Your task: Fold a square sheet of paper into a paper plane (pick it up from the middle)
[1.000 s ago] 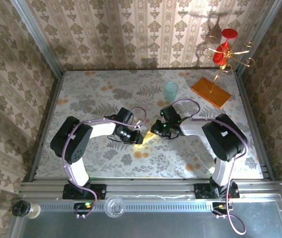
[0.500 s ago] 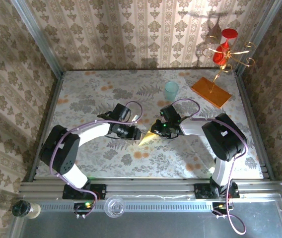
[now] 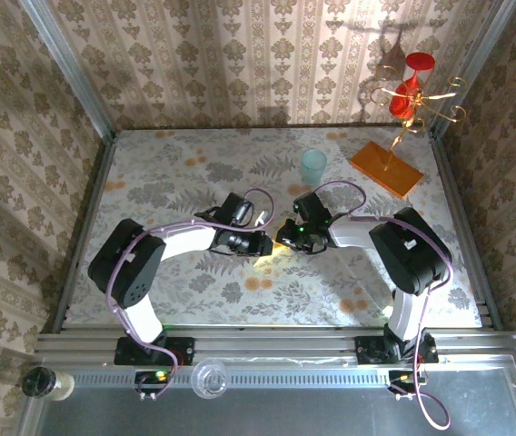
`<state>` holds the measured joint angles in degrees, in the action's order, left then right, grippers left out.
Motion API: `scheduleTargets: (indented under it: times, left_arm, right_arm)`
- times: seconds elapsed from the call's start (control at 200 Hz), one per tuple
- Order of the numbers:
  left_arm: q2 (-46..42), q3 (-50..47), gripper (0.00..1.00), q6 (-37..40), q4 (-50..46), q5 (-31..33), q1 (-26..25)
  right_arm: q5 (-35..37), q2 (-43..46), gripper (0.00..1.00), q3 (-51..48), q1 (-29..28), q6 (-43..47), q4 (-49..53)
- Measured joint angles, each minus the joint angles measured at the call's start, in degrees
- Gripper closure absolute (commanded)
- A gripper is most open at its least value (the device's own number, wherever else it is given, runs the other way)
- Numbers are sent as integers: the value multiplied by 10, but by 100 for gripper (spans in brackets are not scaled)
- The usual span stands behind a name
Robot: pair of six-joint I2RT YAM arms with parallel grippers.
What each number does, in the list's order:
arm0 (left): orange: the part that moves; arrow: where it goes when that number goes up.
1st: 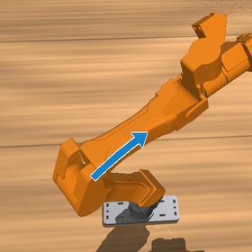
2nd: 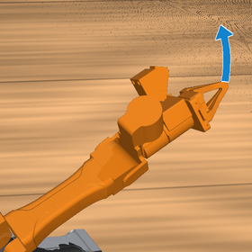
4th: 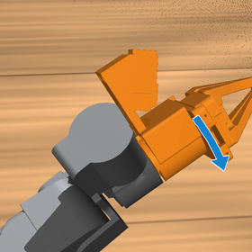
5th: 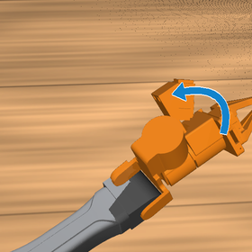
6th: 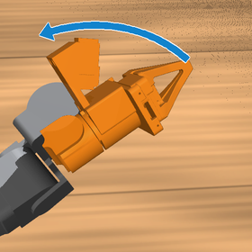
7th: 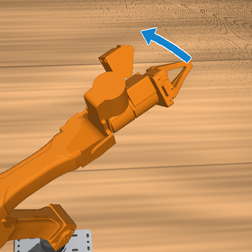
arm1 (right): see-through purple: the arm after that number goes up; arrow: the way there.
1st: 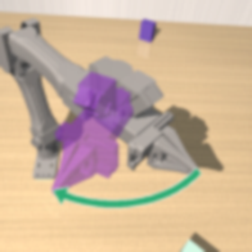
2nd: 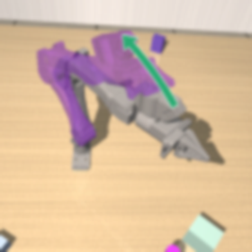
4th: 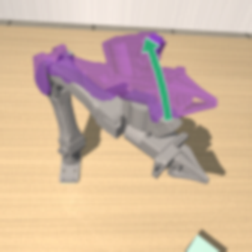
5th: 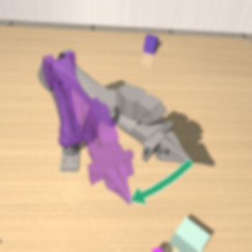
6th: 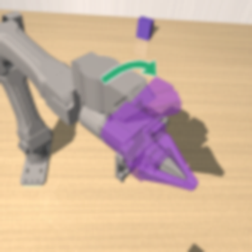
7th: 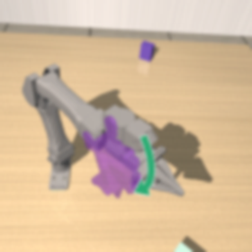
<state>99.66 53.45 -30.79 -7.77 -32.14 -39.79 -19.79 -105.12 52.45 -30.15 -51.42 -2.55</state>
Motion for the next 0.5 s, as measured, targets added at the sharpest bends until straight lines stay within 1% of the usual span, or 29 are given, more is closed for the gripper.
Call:
scheduleTargets:
  times: [0.5]
  left_arm:
    - [29, 3, 84, -7, 5, 7, 0]
  right_arm:
    - [0, 0, 84, 0, 0, -1, 0]
